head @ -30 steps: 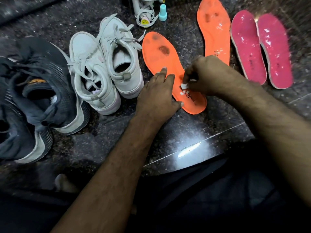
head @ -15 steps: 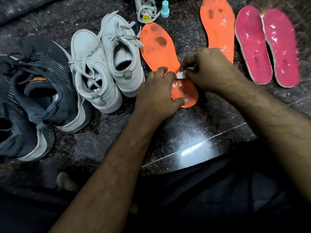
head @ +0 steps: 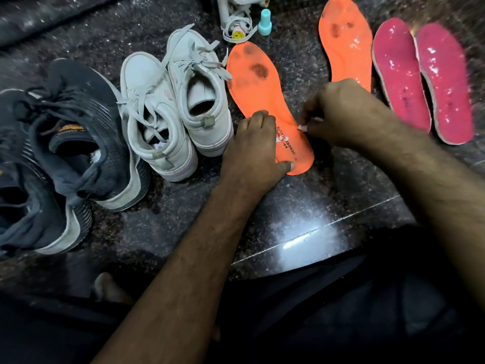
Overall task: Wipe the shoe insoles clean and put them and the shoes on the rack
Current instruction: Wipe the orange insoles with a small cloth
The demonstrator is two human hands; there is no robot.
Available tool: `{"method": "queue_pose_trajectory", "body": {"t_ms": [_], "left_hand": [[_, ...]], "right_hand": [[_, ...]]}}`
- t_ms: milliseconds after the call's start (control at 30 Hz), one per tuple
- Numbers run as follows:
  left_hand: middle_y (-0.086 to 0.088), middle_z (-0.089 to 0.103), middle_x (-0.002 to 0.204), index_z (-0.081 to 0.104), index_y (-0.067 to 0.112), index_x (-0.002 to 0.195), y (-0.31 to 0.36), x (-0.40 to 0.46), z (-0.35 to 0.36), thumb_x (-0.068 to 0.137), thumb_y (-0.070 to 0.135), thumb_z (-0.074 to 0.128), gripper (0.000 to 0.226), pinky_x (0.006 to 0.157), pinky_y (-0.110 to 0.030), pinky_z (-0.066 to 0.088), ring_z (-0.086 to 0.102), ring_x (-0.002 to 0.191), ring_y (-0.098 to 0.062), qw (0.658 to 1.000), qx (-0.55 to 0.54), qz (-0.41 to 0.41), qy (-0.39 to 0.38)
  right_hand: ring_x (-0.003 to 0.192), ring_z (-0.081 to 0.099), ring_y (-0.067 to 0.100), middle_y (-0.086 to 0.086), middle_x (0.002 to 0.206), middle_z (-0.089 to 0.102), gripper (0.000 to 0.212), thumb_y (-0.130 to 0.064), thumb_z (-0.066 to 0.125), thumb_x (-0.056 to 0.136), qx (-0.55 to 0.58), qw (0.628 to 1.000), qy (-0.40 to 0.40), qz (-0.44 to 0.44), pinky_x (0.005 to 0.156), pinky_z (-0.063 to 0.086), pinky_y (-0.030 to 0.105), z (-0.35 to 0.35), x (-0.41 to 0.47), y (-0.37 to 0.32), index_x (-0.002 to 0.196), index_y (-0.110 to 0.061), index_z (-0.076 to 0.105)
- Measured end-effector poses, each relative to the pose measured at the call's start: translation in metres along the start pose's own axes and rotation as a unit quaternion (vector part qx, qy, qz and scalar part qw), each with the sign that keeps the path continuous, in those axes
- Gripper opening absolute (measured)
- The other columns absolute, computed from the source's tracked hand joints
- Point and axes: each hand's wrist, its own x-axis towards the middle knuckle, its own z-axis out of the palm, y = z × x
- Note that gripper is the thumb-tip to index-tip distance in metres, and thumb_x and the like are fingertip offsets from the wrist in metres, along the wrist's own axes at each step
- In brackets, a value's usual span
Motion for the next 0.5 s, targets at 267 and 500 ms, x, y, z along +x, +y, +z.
{"method": "queue_pose_trajectory", "body": {"t_ms": [267, 500], "left_hand": [[-0.008, 0.036, 0.155, 0.046, 0.009, 0.139, 0.0, 0.0, -0.001, 0.075, 0.043, 0.082, 0.081, 0.113, -0.042, 0.033, 0.035, 0.137, -0.031, 1.0, -0.016, 0.0, -0.003], [-0.008, 0.035, 0.153, 0.047, 0.011, 0.138, 0.001, 0.001, -0.001, 0.075, 0.042, 0.082, 0.079, 0.113, -0.042, 0.033, 0.035, 0.137, -0.031, 1.0, -0.019, -0.004, -0.005]], "right_hand": [[0.084, 0.065, 0.032, 0.012, 0.089, 0.07, 0.016, -0.014, 0.069, 0.08, -0.009, 0.999, -0.024, -0.022, 0.072, 0.049, 0.03, 0.005, 0.001, -0.015, 0.092, -0.021, 0.077], [0.089, 0.062, 0.026, 0.006, 0.087, 0.061, 0.016, -0.019, 0.071, 0.085, 0.028, 0.997, -0.018, -0.077, 0.075, 0.039, 0.026, 0.007, -0.003, -0.022, 0.099, -0.021, 0.078]]}}
